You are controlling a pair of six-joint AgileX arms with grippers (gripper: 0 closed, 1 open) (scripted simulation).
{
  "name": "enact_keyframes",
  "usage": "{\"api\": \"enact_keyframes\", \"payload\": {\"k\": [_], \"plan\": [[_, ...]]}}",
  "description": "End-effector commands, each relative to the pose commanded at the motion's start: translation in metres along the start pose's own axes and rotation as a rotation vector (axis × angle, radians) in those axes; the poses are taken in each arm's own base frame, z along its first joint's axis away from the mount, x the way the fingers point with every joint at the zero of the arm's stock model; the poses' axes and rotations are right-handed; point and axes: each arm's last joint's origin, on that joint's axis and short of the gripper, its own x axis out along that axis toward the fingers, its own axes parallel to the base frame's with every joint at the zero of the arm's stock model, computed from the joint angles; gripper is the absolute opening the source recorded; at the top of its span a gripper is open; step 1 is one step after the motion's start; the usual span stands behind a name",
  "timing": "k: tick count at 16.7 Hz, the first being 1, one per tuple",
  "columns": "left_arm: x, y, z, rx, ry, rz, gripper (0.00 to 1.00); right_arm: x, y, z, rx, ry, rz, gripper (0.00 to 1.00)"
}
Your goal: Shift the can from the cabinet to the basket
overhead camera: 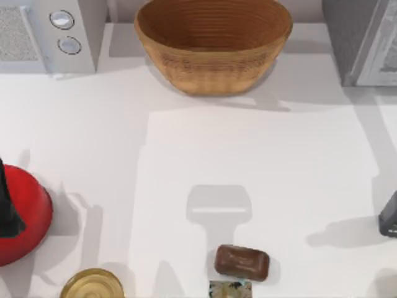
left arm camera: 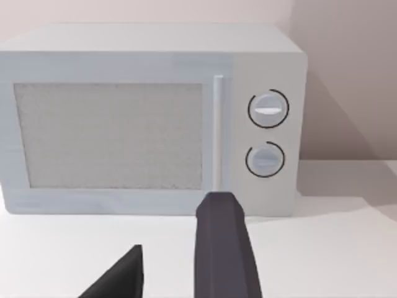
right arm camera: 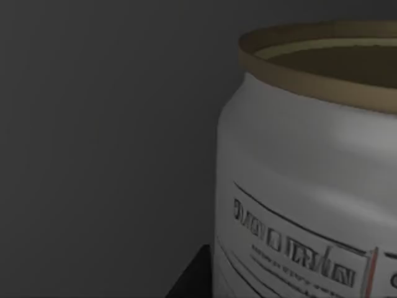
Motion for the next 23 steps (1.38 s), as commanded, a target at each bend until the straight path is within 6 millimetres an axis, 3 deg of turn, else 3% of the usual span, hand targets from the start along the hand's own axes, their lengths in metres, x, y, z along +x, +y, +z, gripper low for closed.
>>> {"api": "enact_keyframes", "payload": {"k": [5,16,19,23], "plan": [[0.000,0.000,0.000,0.000,0.000,0.000,1.00,0.000,0.000,0.000,0.000,0.000,0.000,0.02],[0.000,0.000,0.000,0.000,0.000,0.000,1.00,-0.006,0.001,0.003,0.001,0.000,0.001,0.00],[0.000,0.000,0.000,0.000,0.000,0.000,1.00,-0.039,0.003,0.020,0.000,0.001,0.001,0.00],[0.000,0.000,0.000,0.000,0.000,0.000,1.00,-0.108,0.005,0.046,-0.001,0.005,0.003,0.00]]}}
